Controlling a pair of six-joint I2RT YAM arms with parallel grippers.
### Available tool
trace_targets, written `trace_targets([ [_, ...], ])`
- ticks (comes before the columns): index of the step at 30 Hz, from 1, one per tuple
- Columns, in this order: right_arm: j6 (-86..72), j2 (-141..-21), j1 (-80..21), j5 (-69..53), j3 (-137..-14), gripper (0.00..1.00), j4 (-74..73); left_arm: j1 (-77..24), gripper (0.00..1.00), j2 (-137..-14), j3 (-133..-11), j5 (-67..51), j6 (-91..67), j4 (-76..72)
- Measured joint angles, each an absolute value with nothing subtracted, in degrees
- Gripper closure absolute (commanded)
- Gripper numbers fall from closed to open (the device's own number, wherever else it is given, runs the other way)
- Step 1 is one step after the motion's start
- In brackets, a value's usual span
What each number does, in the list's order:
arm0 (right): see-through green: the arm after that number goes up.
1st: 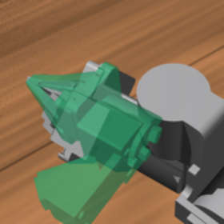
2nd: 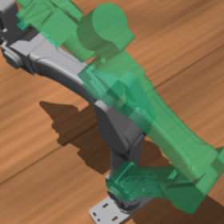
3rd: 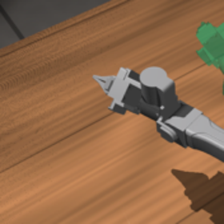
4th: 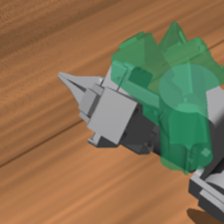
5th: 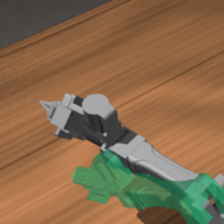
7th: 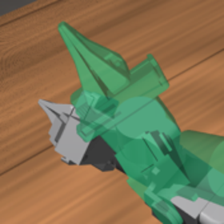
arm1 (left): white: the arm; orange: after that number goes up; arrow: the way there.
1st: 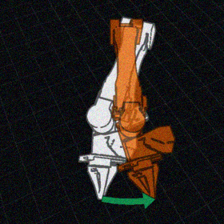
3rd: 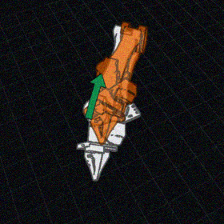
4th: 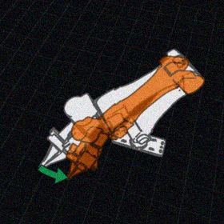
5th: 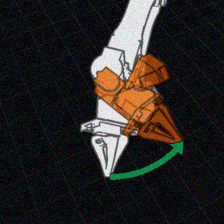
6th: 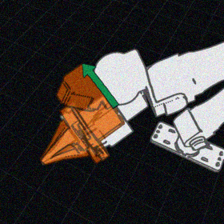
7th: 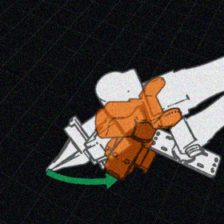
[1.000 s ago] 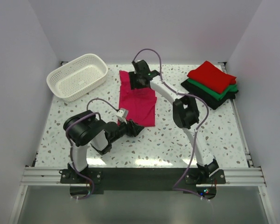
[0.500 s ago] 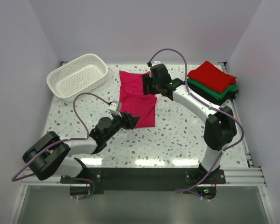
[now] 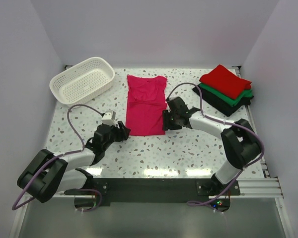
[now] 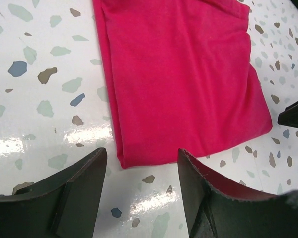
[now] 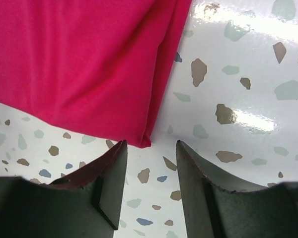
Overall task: Fold and stack the t-shirts
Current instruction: Fold the tshirt
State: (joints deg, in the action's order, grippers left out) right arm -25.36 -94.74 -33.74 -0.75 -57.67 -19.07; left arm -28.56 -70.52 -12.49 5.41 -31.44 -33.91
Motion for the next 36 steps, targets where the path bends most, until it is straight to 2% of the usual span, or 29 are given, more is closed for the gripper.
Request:
trace_targets([
  [12,-28.2,-95.9,-34.5,-5.7,-54.2,0.56,-13.5,-28.3,0.37,-71.9,-12.5,3.7,-31.5,-32.0],
  [16,-28.5,-97.7,-34.5,-5.8,-54.2,0.67,-12.9,-28.1,0.37,-71.9,-12.5,3.6,-31.5,-31.6],
  [24,-28.9,-98.0,-34.5,-5.6,-54.0,0.81,-12.9,-28.1,0.40,-73.8,-12.5,3.2,-31.5,-31.6],
  [30,-29.0,-98.3,-34.5,-5.6,-54.0,0.87,-12.8,-27.5,0.48,-77.9,-13.1,2.8,-32.0,-35.8],
  [36,-29.0,-98.4,-34.5,-5.7,-54.0,0.89,-12.6,-27.4,0.62,-79.9,-13.4,2.8,-32.3,-37.5],
])
